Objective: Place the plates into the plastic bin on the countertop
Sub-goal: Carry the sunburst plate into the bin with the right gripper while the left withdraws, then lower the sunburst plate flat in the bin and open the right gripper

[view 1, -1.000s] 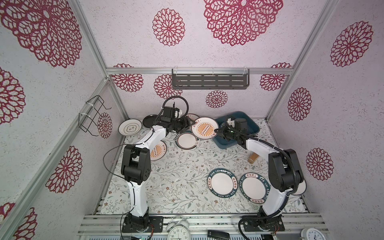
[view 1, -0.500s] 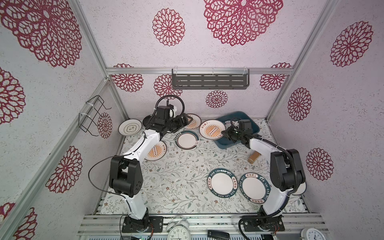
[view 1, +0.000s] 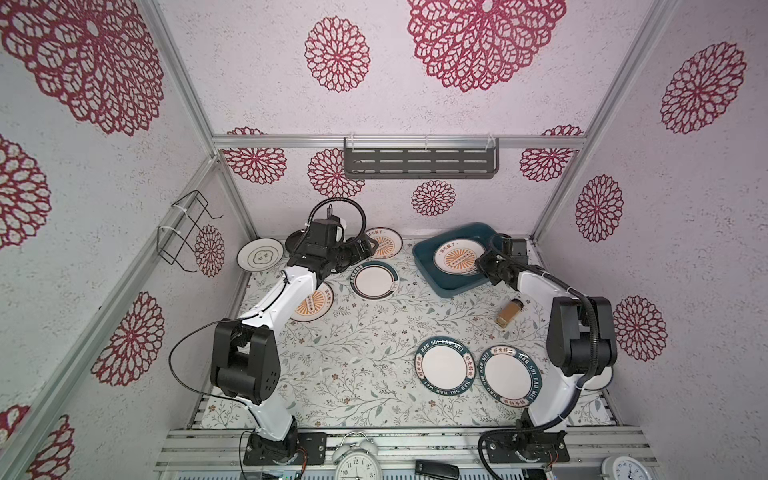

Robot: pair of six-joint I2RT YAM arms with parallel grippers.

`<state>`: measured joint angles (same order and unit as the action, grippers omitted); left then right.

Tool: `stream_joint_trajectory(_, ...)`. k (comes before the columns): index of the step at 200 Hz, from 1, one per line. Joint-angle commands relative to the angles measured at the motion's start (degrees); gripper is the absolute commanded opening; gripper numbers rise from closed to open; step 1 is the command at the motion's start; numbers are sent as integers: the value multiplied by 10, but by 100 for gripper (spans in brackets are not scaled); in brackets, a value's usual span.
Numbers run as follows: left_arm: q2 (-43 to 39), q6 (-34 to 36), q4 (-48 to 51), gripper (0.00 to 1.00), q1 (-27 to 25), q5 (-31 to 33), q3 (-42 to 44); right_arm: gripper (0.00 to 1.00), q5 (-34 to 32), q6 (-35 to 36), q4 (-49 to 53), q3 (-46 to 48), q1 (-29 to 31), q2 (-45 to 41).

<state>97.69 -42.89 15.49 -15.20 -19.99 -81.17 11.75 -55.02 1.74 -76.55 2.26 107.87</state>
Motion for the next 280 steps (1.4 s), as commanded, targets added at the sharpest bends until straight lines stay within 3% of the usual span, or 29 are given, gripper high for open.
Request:
stream_joint_trajectory(1,-36,5,-1,97,4,37,14,0,-30,23,-3,-55,-6,21)
stream_joint_trajectory(61,-61,5,6,97,4,94,29,0,-23,28,58,-177,-24,116)
stream_joint_trajectory(149,-56,14,18,97,5,134,7,0,-22,54,118,-241,-28,172)
stream_joint_trajectory(158,-54,18,20,97,5,134,3,15,-22,59,124,-245,-28,175)
stream_joint_trajectory(192,-45,26,32,97,5,133,-10,21,-22,66,139,-246,-28,174)
stream_joint_trajectory(216,-41,26,28,97,5,132,-11,32,-31,71,149,-242,-28,167)
stream_joint_trajectory(235,-38,23,28,97,5,131,-9,50,-42,79,160,-243,-28,162)
stream_joint_trajectory(280,-43,19,25,97,5,126,9,60,-40,88,167,-246,-27,157)
